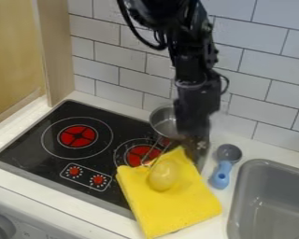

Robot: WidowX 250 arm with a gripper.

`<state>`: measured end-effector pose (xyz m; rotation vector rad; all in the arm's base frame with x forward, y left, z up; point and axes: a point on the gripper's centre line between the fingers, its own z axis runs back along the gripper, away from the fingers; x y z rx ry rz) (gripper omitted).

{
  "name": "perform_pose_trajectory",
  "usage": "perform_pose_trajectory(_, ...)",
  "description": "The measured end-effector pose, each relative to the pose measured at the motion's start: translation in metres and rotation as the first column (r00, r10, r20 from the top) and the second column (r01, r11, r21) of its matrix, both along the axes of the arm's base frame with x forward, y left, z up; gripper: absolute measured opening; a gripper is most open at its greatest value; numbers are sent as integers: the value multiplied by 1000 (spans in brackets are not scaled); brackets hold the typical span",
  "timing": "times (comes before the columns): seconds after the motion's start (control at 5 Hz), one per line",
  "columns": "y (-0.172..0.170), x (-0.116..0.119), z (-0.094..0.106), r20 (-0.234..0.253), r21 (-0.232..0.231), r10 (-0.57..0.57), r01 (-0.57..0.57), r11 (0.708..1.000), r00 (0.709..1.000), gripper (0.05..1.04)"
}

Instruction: Move the silver pot to upper right corner of the stove

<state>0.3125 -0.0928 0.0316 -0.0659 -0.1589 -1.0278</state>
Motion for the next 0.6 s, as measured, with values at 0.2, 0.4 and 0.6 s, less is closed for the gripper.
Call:
perform_pose_trajectory(0.2,3,-7,22,34,-3,13,-13,1000,999,1003)
perform_pose_trajectory(0.4,8,-14,44,79,0,28,-28,1000,996,997)
perform_pose_trajectory(0.6,9,-22,61,117,-16,35,-34,999,992,999)
